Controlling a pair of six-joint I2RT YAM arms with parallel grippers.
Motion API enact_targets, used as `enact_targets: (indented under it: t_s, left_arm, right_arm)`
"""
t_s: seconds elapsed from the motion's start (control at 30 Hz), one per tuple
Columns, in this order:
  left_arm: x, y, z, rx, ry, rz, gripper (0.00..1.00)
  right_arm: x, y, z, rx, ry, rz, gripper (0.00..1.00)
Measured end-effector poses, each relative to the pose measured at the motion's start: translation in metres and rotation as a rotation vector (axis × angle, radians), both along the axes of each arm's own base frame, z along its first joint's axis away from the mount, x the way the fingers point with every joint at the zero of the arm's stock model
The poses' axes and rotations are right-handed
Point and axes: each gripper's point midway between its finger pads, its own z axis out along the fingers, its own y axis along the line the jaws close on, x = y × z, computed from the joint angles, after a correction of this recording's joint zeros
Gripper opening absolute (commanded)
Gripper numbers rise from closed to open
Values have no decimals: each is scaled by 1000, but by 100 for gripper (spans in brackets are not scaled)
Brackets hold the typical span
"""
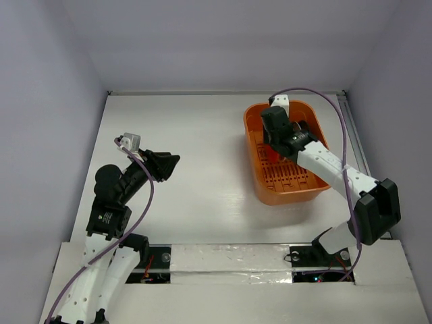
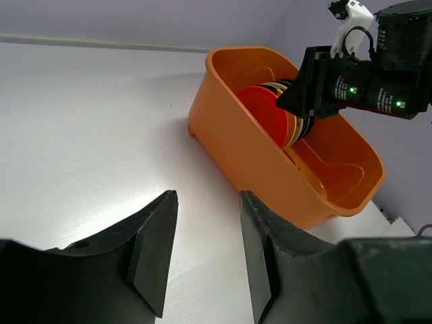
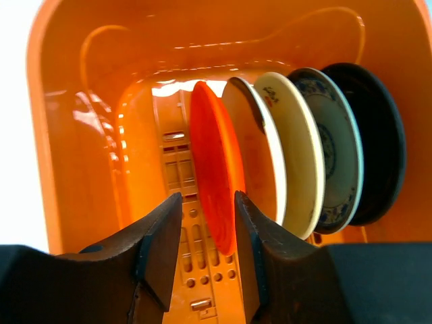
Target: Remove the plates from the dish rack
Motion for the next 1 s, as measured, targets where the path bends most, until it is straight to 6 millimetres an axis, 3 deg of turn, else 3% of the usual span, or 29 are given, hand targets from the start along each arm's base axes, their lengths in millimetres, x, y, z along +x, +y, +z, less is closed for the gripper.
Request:
enact_targets:
  t_s: [0.47, 0.73, 0.83, 1.0]
  left_arm:
    - [1, 1, 0, 0, 0, 5, 42]
    - [1, 1, 0, 0, 0, 6, 43]
    - [1, 1, 0, 0, 0, 5, 43]
    - [1, 1, 0, 0, 0, 5, 43]
  right_arm:
    - [10, -17, -26, -91, 41, -78, 36]
    - [13, -29, -29, -164, 48, -101, 7]
    - [14, -34, -27, -186, 43, -112, 0]
    - [13, -36, -21, -192, 34, -105, 0]
